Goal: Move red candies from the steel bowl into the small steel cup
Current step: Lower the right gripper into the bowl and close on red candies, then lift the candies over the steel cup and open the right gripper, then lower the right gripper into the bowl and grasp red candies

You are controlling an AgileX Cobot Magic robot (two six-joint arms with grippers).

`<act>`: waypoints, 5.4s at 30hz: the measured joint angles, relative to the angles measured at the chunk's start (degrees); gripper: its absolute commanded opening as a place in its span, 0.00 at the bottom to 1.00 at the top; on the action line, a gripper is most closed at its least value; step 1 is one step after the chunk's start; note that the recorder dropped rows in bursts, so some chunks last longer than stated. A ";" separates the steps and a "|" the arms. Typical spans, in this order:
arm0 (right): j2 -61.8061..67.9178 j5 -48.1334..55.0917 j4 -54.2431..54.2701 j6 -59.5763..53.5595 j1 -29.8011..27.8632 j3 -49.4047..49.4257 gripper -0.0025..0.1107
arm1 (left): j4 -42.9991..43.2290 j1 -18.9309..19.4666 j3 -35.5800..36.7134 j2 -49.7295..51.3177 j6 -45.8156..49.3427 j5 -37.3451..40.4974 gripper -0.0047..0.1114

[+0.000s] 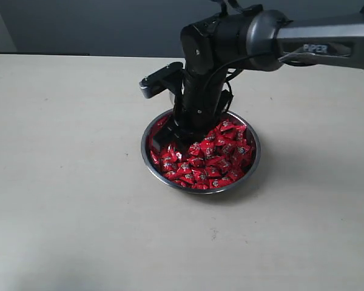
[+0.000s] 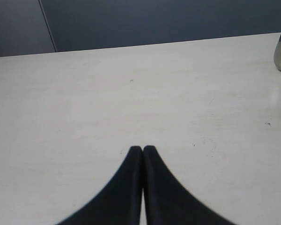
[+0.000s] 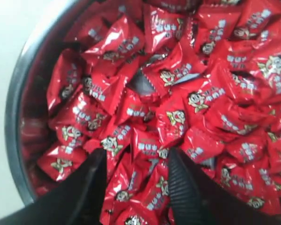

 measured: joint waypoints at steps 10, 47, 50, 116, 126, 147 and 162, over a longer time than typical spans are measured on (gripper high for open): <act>-6.40 -10.20 -3.43 5.11 -1.76 13.11 0.39 | 0.00 0.00 0.00 0.00 0.00 0.00 0.04; -8.12 -19.02 1.17 6.41 -5.88 7.04 0.02 | 0.00 0.00 0.00 0.00 0.00 0.00 0.04; -3.58 -19.70 0.43 6.41 -6.24 -3.07 0.02 | 0.00 0.00 0.00 0.00 0.00 0.00 0.04; -2.68 -10.32 -2.65 4.29 -6.04 5.94 0.42 | 0.00 0.00 0.00 0.00 0.00 0.00 0.04; -1.59 -22.08 -5.39 4.29 -6.04 11.12 0.42 | 0.00 0.00 0.00 0.00 0.00 0.00 0.04; 1.75 -23.64 -9.81 5.19 -6.04 9.52 0.06 | 0.00 0.00 0.00 0.00 0.00 0.00 0.04; -6.79 -19.66 -7.55 5.01 -6.04 9.52 0.06 | 0.00 0.00 0.00 0.00 0.00 0.00 0.04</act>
